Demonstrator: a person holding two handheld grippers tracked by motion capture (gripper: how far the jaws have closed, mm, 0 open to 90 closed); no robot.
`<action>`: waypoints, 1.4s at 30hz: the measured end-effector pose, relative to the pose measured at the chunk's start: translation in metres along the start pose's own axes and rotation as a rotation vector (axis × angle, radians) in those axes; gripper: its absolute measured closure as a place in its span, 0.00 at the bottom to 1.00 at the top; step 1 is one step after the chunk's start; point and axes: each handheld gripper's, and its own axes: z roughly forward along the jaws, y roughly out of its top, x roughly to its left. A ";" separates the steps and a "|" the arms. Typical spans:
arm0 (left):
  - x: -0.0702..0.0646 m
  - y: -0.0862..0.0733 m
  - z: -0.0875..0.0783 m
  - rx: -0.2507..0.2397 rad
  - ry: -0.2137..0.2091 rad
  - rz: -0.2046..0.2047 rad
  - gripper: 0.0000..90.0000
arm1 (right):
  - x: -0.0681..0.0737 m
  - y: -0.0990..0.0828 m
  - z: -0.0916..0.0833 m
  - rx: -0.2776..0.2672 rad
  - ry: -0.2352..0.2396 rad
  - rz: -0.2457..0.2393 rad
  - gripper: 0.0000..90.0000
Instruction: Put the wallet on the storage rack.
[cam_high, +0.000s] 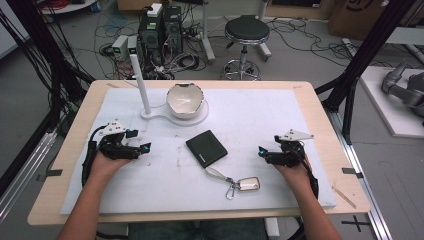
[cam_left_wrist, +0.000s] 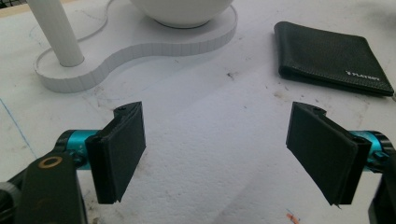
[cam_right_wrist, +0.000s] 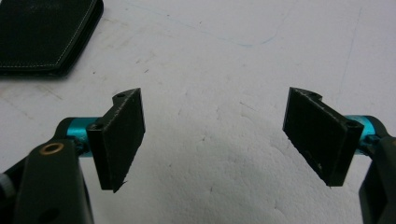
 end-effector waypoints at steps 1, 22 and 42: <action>0.000 0.000 0.000 -0.002 -0.001 -0.004 0.22 | 0.000 0.000 0.000 0.002 -0.002 -0.002 0.23; -0.007 0.011 0.012 0.007 -0.023 0.013 0.22 | 0.003 0.000 -0.002 0.006 0.002 -0.020 0.23; -0.036 0.048 0.081 0.061 -0.161 0.074 0.22 | -0.003 -0.013 -0.019 -0.014 -0.022 0.001 0.23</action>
